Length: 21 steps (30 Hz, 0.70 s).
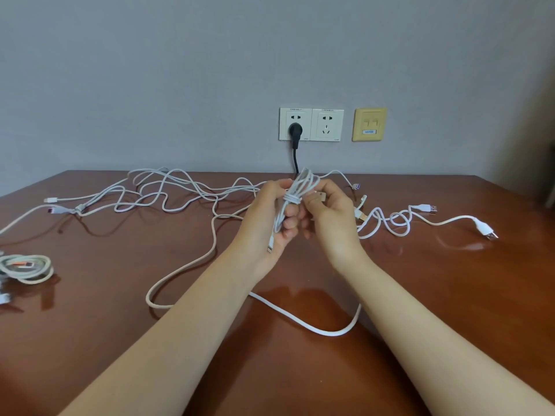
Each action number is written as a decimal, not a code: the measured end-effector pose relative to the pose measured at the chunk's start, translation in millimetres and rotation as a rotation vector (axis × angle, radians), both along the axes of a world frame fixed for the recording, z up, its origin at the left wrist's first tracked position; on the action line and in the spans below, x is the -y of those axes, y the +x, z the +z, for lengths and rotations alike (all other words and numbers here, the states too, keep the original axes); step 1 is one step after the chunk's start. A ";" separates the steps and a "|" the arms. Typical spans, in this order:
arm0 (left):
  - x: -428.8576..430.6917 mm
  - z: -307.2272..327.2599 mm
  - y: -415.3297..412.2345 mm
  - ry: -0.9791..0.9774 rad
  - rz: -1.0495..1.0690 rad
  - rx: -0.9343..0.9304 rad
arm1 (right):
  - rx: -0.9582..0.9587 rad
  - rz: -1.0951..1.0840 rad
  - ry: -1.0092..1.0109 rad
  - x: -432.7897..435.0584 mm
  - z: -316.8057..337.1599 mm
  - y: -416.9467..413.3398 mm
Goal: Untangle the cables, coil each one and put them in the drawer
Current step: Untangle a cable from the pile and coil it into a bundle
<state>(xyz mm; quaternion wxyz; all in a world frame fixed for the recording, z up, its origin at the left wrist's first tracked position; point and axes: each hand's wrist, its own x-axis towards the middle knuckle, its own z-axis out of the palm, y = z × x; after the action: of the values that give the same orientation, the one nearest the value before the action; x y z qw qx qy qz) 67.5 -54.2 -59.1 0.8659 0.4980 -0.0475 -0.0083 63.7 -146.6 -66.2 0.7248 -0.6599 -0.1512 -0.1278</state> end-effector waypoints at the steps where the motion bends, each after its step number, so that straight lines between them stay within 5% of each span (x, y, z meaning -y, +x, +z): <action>1: 2.7 0.3 -1.7 0.085 0.013 0.003 | 0.033 -0.076 -0.067 2.3 -1.1 1.7; 8: 4.2 -7.8 -20.3 0.997 0.433 0.411 | 0.092 -0.362 -0.336 2.2 -1.5 2.0; 11: 3.3 -14.2 -21.3 1.217 0.466 0.555 | 0.083 -0.422 -0.406 3.9 -2.0 3.0; 21: -11.9 -8.7 -14.9 1.194 0.349 0.658 | -0.187 -0.186 -0.036 7.3 7.1 1.0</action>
<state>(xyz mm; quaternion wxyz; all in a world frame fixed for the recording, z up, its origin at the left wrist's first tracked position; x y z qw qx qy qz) 52.6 -42.3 -67.7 0.3740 0.8651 -0.2136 0.2572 64.6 -153.9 -59.0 0.7086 -0.6931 -0.0236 -0.1297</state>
